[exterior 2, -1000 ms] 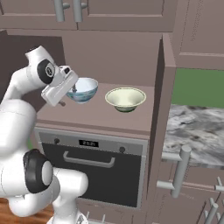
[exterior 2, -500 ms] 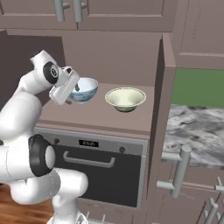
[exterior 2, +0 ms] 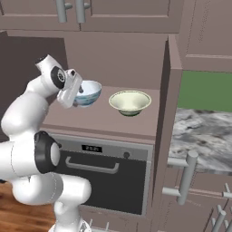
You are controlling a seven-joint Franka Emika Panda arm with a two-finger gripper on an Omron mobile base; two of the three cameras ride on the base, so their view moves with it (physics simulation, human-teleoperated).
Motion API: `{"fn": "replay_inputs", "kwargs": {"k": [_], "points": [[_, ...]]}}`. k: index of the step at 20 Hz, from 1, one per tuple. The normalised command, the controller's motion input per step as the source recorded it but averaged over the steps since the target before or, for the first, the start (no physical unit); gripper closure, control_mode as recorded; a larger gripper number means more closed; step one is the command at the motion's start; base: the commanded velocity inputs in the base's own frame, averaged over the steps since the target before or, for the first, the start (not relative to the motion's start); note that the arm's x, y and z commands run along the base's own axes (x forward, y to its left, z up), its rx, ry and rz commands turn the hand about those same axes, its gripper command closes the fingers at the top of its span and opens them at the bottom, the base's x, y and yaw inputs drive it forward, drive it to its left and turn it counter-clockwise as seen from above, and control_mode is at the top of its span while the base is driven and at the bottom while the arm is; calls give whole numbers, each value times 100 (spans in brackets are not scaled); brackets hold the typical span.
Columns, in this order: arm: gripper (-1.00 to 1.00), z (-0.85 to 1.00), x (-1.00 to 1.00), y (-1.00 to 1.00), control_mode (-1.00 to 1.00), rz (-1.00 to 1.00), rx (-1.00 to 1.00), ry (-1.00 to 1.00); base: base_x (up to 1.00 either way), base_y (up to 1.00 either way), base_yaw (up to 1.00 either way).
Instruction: Move the bowls from the cabinet to the plates on the dining table.
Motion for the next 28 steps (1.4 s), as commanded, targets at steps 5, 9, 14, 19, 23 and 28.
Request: {"fn": "replay_inputs", "kwargs": {"k": [5,9,14,19,23,28], "points": [[-100,-2,27,9,-100,12,0,0,0,0,0],[-100,-14,15,15,-100,11,0,0,0,0,0],[-100,-15,17,12,-100,11,0,0,0,0,0],[-100,-12,24,4,-100,11,0,0,0,0,0],[-100,-17,30,0,-100,10,0,0,0,0,0],[-100,-29,30,0,-100,9,0,0,0,0,0]]}}
